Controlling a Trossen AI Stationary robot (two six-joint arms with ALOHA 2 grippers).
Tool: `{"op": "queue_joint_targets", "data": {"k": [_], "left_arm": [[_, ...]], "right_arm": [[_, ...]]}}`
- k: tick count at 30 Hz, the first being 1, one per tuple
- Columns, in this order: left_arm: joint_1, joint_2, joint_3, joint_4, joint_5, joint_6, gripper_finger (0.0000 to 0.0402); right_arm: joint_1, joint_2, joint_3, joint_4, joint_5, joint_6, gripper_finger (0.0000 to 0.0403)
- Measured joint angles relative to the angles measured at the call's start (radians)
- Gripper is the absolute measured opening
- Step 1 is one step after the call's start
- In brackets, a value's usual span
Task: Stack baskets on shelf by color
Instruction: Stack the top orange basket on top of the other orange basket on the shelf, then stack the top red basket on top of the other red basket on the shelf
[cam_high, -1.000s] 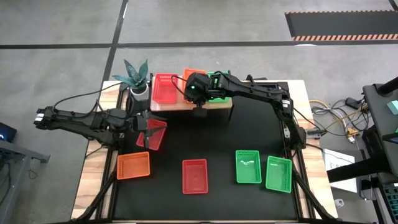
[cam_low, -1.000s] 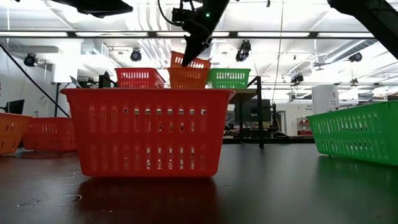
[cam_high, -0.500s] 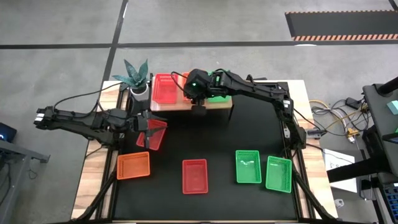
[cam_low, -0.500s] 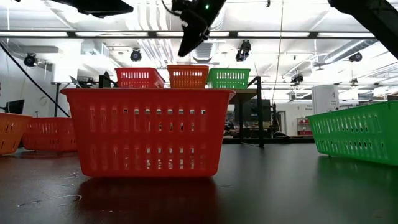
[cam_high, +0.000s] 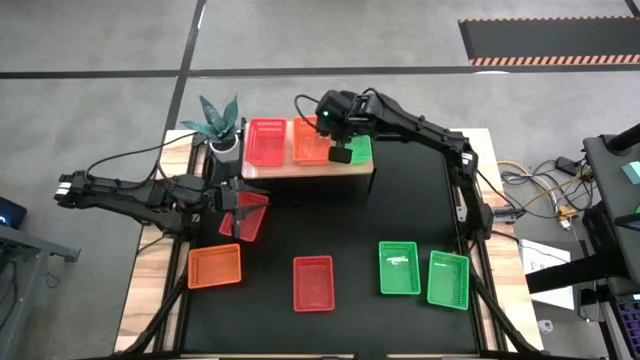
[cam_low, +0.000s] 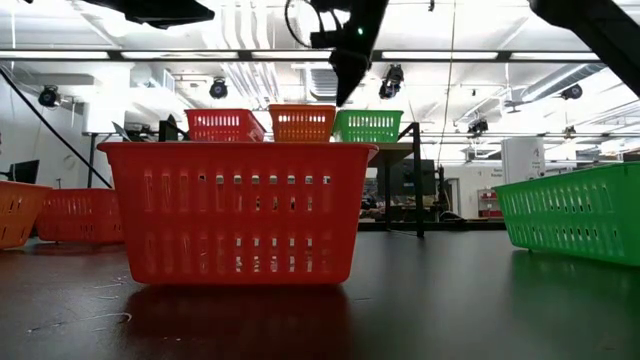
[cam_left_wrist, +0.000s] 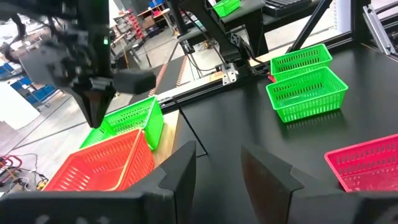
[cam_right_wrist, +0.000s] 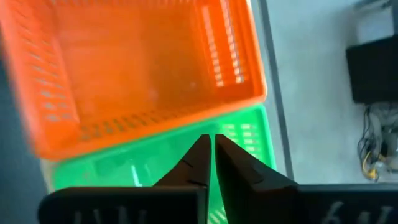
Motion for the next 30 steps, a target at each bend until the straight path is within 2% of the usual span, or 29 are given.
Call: {"op": "queue_joint_targets", "data": {"k": [5,11,15,30], "left_arm": [[0.0,0.0,0.0,0.0,0.0,0.0,0.0112],[0.0,0.0,0.0,0.0,0.0,0.0,0.0112],[0.0,0.0,0.0,0.0,-0.001,0.0,0.0112],[0.0,0.0,-0.001,-0.002,-0.002,0.0,0.0112]], "right_arm": [[-0.037,0.002,-0.033,0.011,-0.068,0.004,0.001],[-0.038,0.003,-0.058,0.042,-0.087,0.003,0.0009],[-0.038,0.003,-0.062,0.069,-0.143,0.003,0.0009],[-0.019,-0.02,-0.056,0.089,-0.149,-0.007,0.0008]]}}
